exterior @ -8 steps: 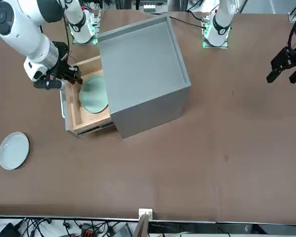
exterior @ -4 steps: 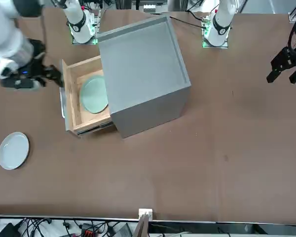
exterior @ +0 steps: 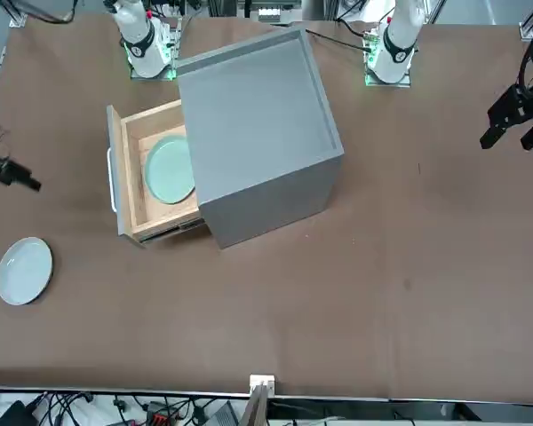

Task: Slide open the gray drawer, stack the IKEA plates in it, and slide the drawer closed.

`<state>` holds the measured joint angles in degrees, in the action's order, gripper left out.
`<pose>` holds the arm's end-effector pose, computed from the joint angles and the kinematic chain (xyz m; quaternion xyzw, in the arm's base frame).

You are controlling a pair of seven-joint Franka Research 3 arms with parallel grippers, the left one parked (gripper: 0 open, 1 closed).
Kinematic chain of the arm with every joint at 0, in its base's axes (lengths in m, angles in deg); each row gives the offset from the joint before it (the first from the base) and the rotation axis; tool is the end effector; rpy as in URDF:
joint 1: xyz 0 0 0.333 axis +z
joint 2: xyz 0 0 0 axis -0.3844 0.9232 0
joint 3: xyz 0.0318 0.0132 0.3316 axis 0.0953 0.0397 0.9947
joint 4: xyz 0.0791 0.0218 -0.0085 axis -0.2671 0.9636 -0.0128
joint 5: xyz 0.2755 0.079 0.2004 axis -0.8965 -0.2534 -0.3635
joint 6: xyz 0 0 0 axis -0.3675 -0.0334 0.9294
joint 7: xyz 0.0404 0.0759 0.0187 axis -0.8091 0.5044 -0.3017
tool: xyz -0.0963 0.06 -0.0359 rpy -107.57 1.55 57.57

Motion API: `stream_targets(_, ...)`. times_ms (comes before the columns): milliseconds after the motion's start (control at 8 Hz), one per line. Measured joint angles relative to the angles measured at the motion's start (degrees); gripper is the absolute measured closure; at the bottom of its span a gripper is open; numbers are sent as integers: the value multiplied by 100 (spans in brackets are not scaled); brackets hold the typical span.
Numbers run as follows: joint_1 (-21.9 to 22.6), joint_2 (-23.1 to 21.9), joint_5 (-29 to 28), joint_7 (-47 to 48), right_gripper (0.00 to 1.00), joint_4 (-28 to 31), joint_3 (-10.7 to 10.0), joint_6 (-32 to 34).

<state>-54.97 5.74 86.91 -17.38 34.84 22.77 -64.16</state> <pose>0.5545 -0.1793 0.4931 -0.9920 0.1233 -0.0070 0.0264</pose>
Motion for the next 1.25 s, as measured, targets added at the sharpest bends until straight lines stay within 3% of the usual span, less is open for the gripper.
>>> stream_targets(375,-574,1277,3,381,5,-509,-129,-1178)
stream_targets(750,-605,2281,189,1183,6,-736,-723,-2264)
stream_targets(1250,-610,2886,459,1857,17,-782,-1039,-2859)
